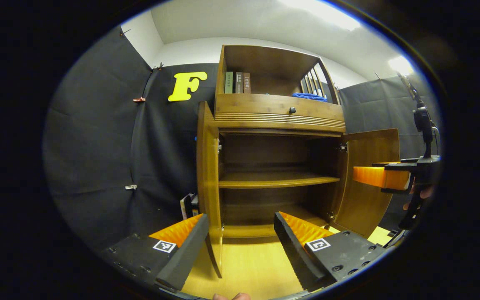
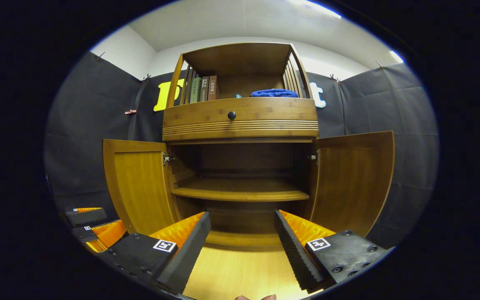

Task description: Open the right door of the double-door shoe cabinet with the right hand, and open the left door with the left hand.

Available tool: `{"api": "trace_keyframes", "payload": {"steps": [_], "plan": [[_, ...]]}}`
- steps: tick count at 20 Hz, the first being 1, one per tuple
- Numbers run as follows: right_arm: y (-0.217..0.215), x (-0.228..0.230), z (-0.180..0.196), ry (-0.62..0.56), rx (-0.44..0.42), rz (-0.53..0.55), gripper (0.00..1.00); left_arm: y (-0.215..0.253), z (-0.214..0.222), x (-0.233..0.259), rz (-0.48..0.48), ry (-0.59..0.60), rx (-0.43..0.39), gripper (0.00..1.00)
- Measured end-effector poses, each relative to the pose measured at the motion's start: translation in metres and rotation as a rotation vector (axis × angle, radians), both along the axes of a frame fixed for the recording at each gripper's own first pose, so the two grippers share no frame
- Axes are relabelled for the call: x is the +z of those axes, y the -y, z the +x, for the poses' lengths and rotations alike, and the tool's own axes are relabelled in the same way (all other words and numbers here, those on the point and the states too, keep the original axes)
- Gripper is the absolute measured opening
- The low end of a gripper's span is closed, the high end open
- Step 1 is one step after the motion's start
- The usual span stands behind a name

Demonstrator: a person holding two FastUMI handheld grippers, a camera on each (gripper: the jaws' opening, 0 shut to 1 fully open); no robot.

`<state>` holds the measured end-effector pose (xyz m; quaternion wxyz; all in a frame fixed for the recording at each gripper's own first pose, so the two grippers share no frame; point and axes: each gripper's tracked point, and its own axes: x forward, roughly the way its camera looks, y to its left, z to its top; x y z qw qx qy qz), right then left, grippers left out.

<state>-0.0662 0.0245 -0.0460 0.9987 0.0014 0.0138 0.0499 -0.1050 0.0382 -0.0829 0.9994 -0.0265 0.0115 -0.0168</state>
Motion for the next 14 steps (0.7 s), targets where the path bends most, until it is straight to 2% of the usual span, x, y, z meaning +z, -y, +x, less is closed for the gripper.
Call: {"api": "trace_keyframes", "payload": {"steps": [2, 3, 4, 7, 13, 14], "plan": [[0.004, 0.0, 0.0, -0.001, -0.008, 0.0, 0.95, 0.014, 0.003, 0.003, -0.008, 0.005, -0.021, 0.99], [0.006, -0.001, -0.001, -0.005, -0.01, 0.005, 1.0, 0.02, 0.005, 0.004, -0.007, 0.005, -0.029, 0.98], [0.007, -0.001, -0.002, -0.009, -0.01, 0.011, 0.95, 0.025, 0.005, 0.004, -0.004, 0.005, -0.036, 0.98], [0.01, -0.003, -0.007, -0.011, -0.009, 0.006, 0.95, 0.039, 0.006, 0.006, 0.004, 0.007, -0.058, 0.98], [0.012, -0.003, -0.01, -0.018, -0.006, 0.013, 0.95, 0.045, 0.004, 0.003, 0.002, -0.002, -0.069, 0.98], [0.013, -0.003, -0.01, -0.015, -0.007, 0.012, 0.98, 0.045, 0.004, 0.002, -0.002, -0.006, -0.069, 0.98]]}}
